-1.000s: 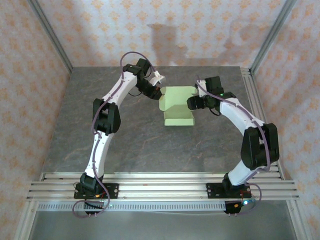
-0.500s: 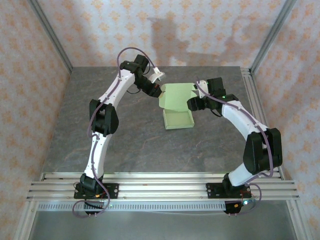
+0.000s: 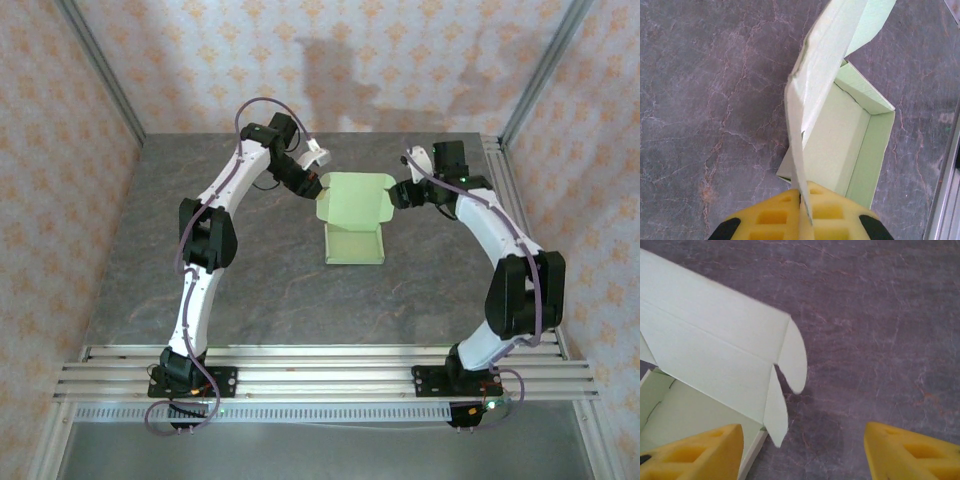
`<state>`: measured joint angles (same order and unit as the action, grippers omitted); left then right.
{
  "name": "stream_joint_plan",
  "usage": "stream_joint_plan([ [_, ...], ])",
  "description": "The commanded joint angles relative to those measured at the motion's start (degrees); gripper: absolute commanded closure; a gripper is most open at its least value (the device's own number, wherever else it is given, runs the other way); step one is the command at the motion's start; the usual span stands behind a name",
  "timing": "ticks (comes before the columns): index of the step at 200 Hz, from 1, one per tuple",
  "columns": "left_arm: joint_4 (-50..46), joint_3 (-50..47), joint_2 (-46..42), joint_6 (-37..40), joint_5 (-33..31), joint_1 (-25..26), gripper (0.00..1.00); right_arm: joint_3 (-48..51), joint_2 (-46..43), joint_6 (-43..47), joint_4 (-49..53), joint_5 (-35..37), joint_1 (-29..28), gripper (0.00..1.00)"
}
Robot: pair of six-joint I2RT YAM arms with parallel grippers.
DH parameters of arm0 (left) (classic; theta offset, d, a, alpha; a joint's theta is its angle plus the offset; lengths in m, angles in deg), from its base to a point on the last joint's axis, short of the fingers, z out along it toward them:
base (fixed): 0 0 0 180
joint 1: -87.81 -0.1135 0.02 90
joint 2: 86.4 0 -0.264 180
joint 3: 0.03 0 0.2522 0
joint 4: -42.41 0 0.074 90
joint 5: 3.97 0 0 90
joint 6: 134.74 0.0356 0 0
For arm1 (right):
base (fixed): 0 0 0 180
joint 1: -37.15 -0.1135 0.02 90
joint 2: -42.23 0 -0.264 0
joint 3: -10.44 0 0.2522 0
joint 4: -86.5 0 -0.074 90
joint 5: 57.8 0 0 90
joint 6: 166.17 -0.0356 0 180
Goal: Fold the paper box
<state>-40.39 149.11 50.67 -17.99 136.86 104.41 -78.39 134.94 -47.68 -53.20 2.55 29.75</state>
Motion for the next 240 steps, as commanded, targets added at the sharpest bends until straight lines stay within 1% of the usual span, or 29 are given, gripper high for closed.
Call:
stream_joint_plan([
  [1,-2.59,1.47,-0.41,1.89,1.56,-0.07,1.0,-4.86,3.44,8.07,8.13,-6.19,-0.07,0.38],
  [25,-2.94,1.64,-0.31,2.4,1.38,-0.07,1.0,-10.95,8.59,10.74,14.16,-6.21,-0.07,0.4],
  [44,-3.04,1.74,-0.1,2.47,1.22,-0.08,1.0,-14.65,11.99,11.41,16.63,-6.11,0.03,0.47],
  [55,-3.03,1.89,-0.05,2.42,1.18,-0.08,1.0,-16.64,13.7,12.25,19.11,-7.3,0.0,0.5],
  [91,-2.68,2.05,0.03,2.01,1.27,-0.03,1.0,-17.09,15.57,13.17,20.98,-9.15,0.02,0.62],
  [100,-2.67,2.06,0.12,1.92,1.2,-0.07,1.0,-17.29,16.04,13.21,21.46,-9.34,0.01,0.68],
  [119,-2.77,2.17,0.18,1.94,0.96,-0.08,1.0,-17.83,16.63,13.43,22.51,-10.08,-0.01,0.73],
  [132,-2.73,2.16,0.17,1.93,1.02,-0.08,1.0,-18.0,16.73,13.39,22.77,-10.49,-0.01,0.79],
  [161,-2.77,2.11,0.12,1.87,1.16,-0.08,1.0,-18.59,16.72,13.42,23.2,-10.87,0.02,0.98],
  [175,-2.86,2.13,0.12,1.92,1.13,-0.08,1.0,-18.89,16.62,13.28,23.63,-10.97,-0.06,0.98],
  [181,-2.94,2.17,0.06,1.92,1.12,-0.06,1.0,-18.82,16.38,13.18,23.71,-11.01,-0.03,0.94],
  [189,-2.97,2.14,0.04,2.03,1.12,-0.07,1.0,-18.57,15.92,12.79,23.22,-10.8,-0.07,0.85],
  [194,-2.95,2.11,0.03,2.03,1.19,-0.08,1.0,-18.25,15.64,12.52,22.68,-10.57,-0.06,0.81],
  [204,-2.87,2.1,0.04,2.01,1.13,-0.08,1.0,-17.64,15.12,12.17,21.87,-10.26,-0.07,0.79],
  [211,-2.86,2.17,0.03,1.99,1.2,-0.08,1.0,-17.39,14.9,12.05,21.51,-10.25,-0.03,0.8],
  [215,-2.91,2.13,0.08,1.99,1.25,-0.08,1.0,-17.39,14.8,11.95,21.47,-10.22,-0.07,0.83],
  [220,-2.95,2.11,0.03,2.04,1.22,-0.08,1.0,-17.45,14.78,11.94,21.57,-10.5,-0.07,0.9],
  [225,-2.95,2.16,-0.05,2.04,1.29,-0.08,1.0,-17.63,14.86,12.1,21.99,-10.91,-0.12,1.0],
  [240,-3.04,2.17,-0.05,1.98,1.42,-0.08,1.0,-18.25,15.23,12.31,23.27,-11.28,-0.07,1.0],
])
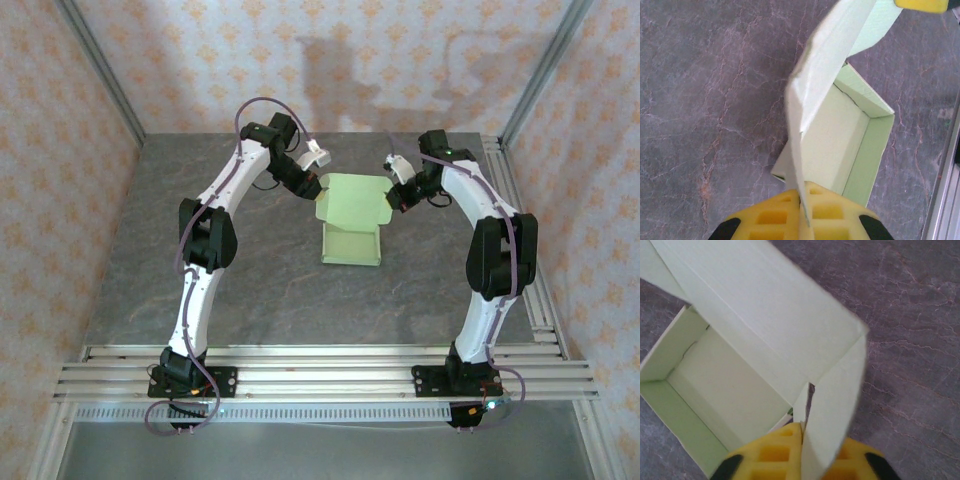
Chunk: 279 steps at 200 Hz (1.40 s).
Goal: Fold the paper box
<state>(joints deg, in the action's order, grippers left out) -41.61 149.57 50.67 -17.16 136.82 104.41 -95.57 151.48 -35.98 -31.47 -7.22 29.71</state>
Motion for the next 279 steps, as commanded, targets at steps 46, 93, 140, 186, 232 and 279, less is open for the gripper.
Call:
stream_joint_plan([
  [46,0.4,1.14,-0.88,-2.59,0.27,0.01,1.0,1.1,-3.7,-4.35,-2.84,4.24,-1.46,1.0],
  [93,10.54,-3.45,-4.08,-14.58,-4.66,0.97,1.0,7.4,-9.78,-18.58,-15.2,19.38,-3.61,1.0],
  [140,18.12,-3.24,-3.88,-25.77,-10.67,2.98,1.0,13.07,-12.24,-29.14,-24.99,31.8,-7.18,1.0],
  [186,21.45,-3.36,-5.01,-32.3,-20.23,5.29,1.0,19.33,-14.67,-36.96,-34.33,42.86,-9.89,1.0],
  [232,26.97,-8.82,-8.38,-37.25,-27.59,8.44,1.0,25.26,-17.09,-44.04,-43.82,49.95,-11.67,1.0],
  [279,36.13,-17.52,-13.12,-41.75,-33.22,11.04,1.0,32.93,-18.54,-46.61,-57.19,52.1,-13.06,1.0],
])
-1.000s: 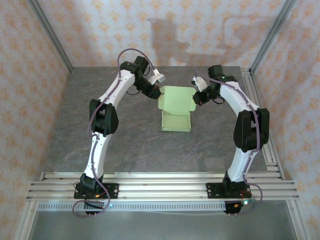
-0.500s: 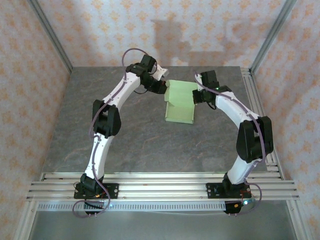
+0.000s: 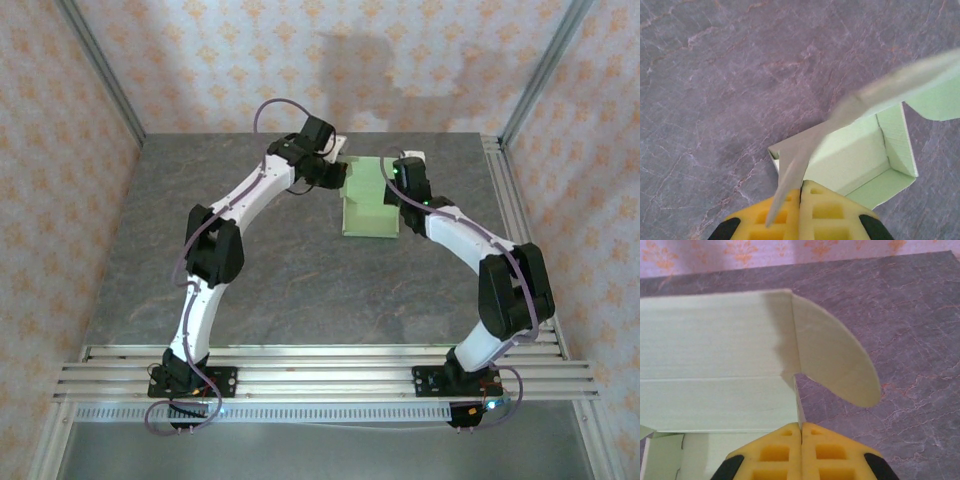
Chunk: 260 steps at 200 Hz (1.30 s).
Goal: Fold the paper box
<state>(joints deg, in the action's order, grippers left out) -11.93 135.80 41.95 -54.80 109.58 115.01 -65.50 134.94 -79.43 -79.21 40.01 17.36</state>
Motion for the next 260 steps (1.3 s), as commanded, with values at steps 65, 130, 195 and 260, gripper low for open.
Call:
stream_joint_plan([
  [65,11.57,-7.8,-5.37,-7.24,-7.67,1.89,1.0,8.56,-1.52,-3.49,-18.04,5.45,-1.92,1.0],
  [130,17.04,-11.54,-5.63,-10.69,-7.77,2.57,1.0,15.1,-0.64,-3.92,-28.85,7.82,-3.28,1.0],
  [195,28.1,-21.08,-8.37,-13.33,-9.53,3.72,1.0,19.86,1.24,-2.57,-39.16,10.33,-4.95,1.0],
  [260,37.39,-29.42,-12.65,-14.48,-10.93,4.94,1.0,24.52,2.51,-2.54,-47.78,9.15,-4.99,1.0],
])
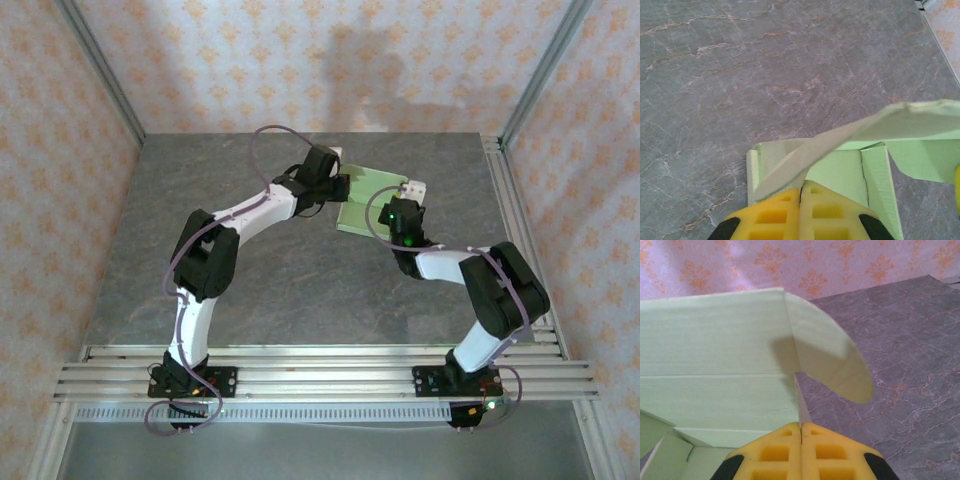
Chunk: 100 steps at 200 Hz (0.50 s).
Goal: Fold the paper box
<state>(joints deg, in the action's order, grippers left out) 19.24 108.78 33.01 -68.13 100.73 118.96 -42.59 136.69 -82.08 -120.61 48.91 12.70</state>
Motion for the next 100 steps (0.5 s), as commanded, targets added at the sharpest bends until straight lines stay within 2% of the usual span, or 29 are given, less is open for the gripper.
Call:
stream_joint_plan([
  [1,6.32,-2.49,-3.73,-1.14,-2.11,1.04,1.0,1.67,0.79,0.15,-6.44,0.17,-0.38,1.0],
  [100,18.56,-13.44,-7.19,-1.22,-6.36,3.18,1.0,7.07,3.11,3.67,-17.64,-1.82,-2.22,1.0],
])
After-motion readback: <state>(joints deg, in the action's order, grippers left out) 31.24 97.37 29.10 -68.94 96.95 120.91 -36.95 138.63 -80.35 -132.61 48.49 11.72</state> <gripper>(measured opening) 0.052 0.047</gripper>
